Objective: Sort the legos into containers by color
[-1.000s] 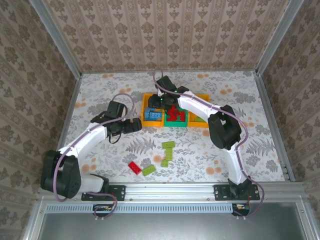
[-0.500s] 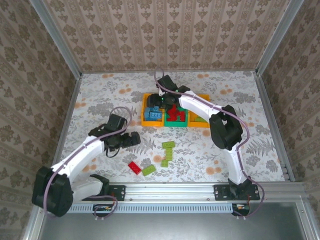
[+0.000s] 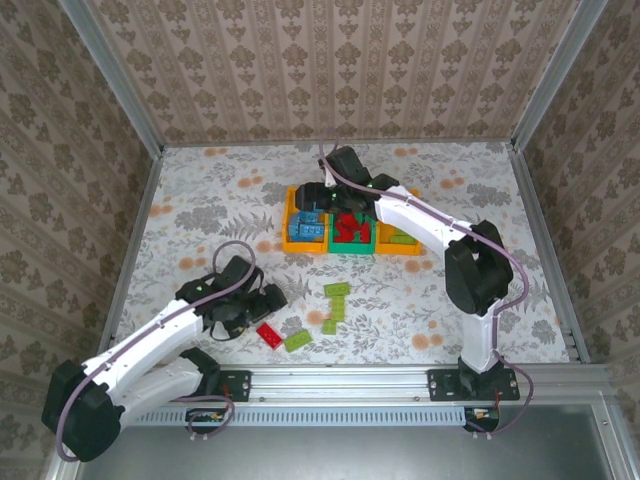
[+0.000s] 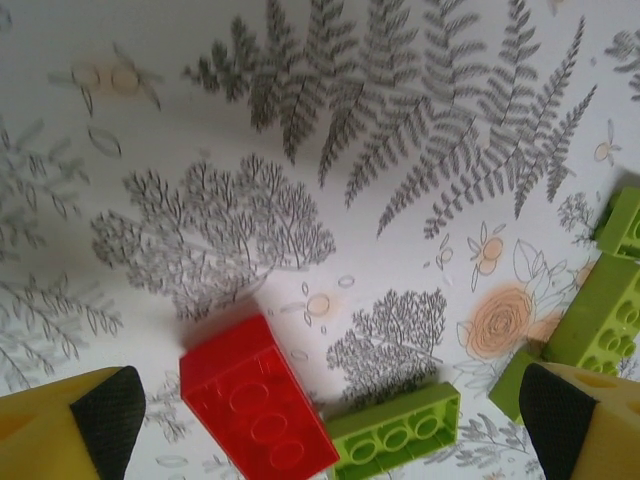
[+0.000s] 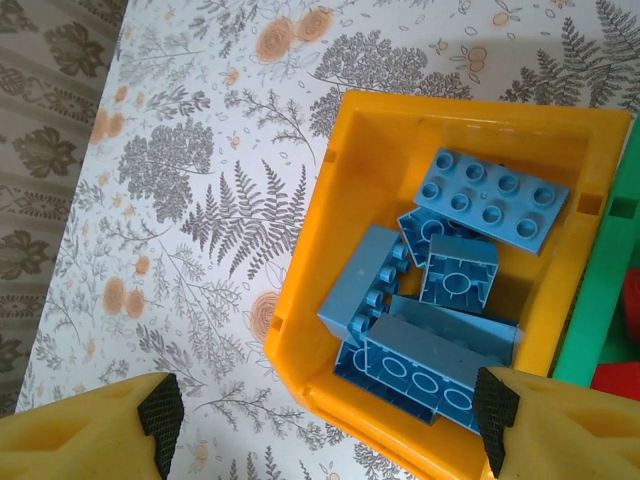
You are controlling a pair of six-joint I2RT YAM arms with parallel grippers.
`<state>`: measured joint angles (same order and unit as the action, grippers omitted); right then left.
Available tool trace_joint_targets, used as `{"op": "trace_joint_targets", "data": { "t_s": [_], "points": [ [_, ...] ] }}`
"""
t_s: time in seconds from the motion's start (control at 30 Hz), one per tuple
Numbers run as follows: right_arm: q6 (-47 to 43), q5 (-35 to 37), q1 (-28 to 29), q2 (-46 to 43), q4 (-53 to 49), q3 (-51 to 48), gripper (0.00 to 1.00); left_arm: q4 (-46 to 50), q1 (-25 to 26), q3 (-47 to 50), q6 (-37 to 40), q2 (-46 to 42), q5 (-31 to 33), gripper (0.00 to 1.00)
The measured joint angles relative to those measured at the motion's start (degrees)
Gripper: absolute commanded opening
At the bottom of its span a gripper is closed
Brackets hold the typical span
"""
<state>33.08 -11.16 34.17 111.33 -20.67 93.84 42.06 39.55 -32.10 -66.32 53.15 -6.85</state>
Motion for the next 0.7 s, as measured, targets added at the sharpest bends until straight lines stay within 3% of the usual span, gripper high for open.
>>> {"op": "trace_joint_targets", "data": {
  "t_s": [0.4,0.6,0.7],
  "points": [
    [-0.31,0.00,-1.18,-2.27,2.86,-9.11,0.81,1.22,6.29,-0.02,-10.47,6.97,-0.83,0.91],
    [-0.31,0.00,-3.67,-7.10,4.15,-14.23,0.81,-0.76,6.56,0.74,-11.56,12.13,-1.27,0.79],
    [-0.28,0.00,-4.74,-9.84,4.83,-16.48,0.81,-1.55,6.56,1.46,-11.69,13.62,-1.46,0.68]
  ]
}}
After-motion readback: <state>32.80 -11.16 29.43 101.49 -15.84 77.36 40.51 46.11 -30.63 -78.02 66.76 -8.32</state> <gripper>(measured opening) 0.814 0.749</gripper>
